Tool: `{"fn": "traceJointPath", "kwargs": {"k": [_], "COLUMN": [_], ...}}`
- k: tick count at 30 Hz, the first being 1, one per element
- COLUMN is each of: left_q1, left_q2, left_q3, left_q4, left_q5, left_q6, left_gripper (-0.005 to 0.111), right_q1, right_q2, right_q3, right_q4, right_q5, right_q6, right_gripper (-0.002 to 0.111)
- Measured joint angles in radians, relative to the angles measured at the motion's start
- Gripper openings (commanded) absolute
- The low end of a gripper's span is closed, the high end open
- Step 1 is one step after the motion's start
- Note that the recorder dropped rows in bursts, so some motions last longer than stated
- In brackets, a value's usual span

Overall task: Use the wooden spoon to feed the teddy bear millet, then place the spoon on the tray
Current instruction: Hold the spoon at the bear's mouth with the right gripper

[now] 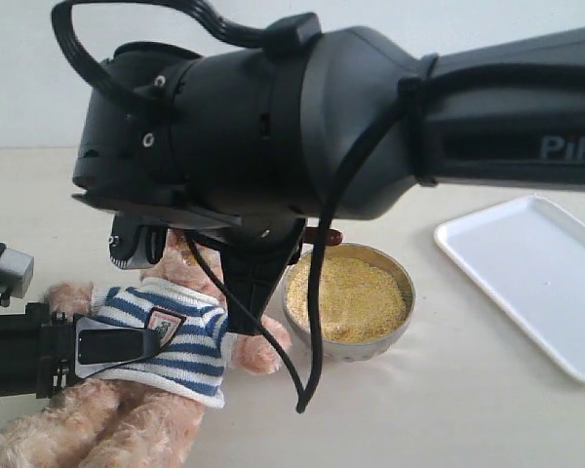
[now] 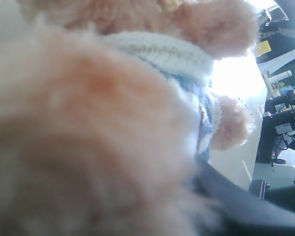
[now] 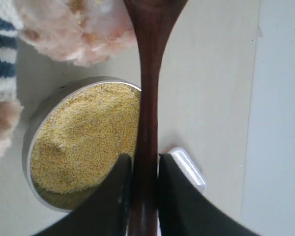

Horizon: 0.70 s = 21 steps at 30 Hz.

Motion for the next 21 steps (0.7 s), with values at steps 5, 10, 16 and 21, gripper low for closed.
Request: {"fn": "traceJointPath", "kwargs": {"k": [5, 10, 16, 21], "left_q1": [0.000, 0.000, 0.000, 0.000], "left_q2": [0.000, 0.000, 0.000, 0.000], "left_q3": [0.000, 0.000, 0.000, 0.000], "left_q4": [0.000, 0.000, 0.000, 0.000], "left_q5": [0.000, 0.000, 0.000, 0.000], "left_q6": [0.006, 0.020, 0.022, 0.024], "left_gripper": [0.005, 0.005, 0.005, 0.005], "right_q1": [-0.012, -0.016, -0.019, 0.000], "right_q2": [-0.004, -0.007, -0.005, -0.001], "right_q3": [0.000, 0.000, 0.000, 0.000], "right_q4": [0.017, 0.039, 0.056, 0.053], "right_q5": [0.000, 0.000, 0.000, 0.002], "right_q6": [0.008, 0.008, 0.008, 0.017], "right_gripper": [0.000, 0.000, 0.000, 0.000]}}
